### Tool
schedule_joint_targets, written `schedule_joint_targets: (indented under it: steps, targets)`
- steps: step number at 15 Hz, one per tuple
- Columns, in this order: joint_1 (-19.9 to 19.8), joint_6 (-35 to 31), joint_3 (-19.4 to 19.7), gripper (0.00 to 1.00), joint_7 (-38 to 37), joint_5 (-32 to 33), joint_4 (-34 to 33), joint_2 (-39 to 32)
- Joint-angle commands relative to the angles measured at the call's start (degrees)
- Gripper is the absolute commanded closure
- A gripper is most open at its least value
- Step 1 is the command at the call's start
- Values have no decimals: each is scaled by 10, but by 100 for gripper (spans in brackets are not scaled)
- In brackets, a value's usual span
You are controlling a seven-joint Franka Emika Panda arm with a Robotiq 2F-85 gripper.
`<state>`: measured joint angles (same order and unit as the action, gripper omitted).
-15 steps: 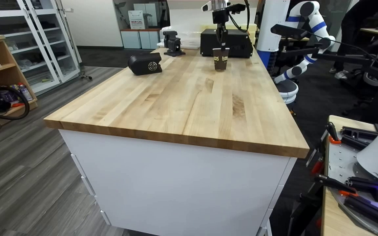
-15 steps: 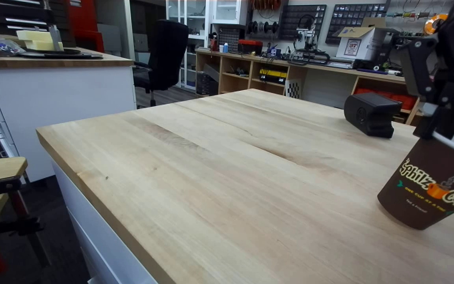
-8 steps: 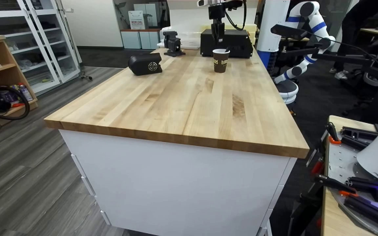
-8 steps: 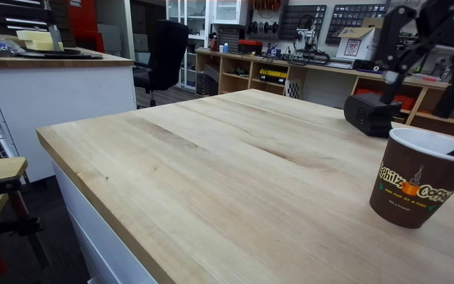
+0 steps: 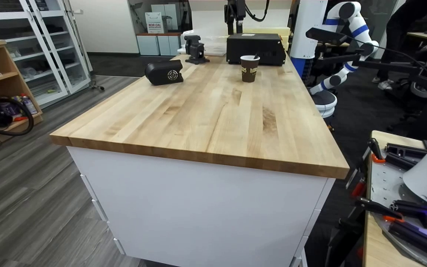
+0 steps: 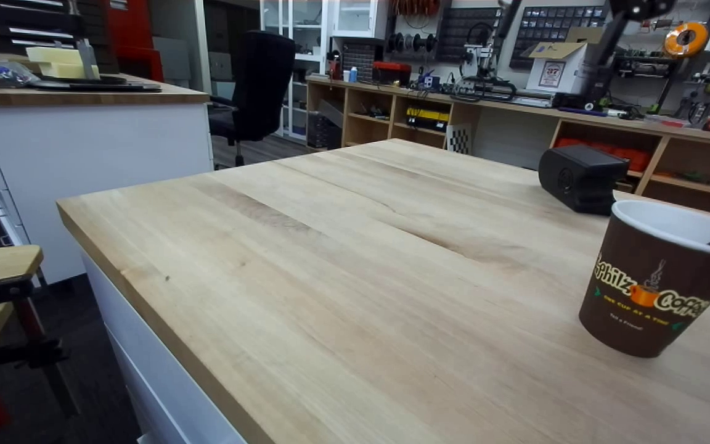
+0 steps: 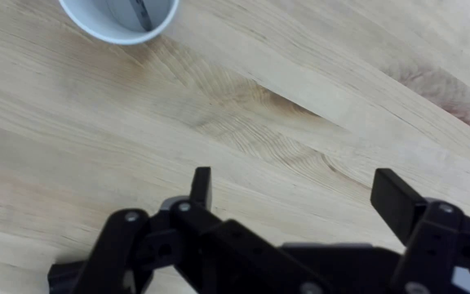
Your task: Move the cup to the right
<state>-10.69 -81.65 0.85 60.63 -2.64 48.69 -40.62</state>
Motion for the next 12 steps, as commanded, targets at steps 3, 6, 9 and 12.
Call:
schedule_joint_targets:
  steps: [3, 6, 9, 12]
  targets:
    - [9, 4, -2, 0, -4, 0, 3, 9]
    - [6, 4, -2, 0, -4, 0, 7, 8]
    - [5, 4, -2, 0, -4, 0, 7, 8]
    - [5, 4, -2, 0, -4, 0, 7, 8]
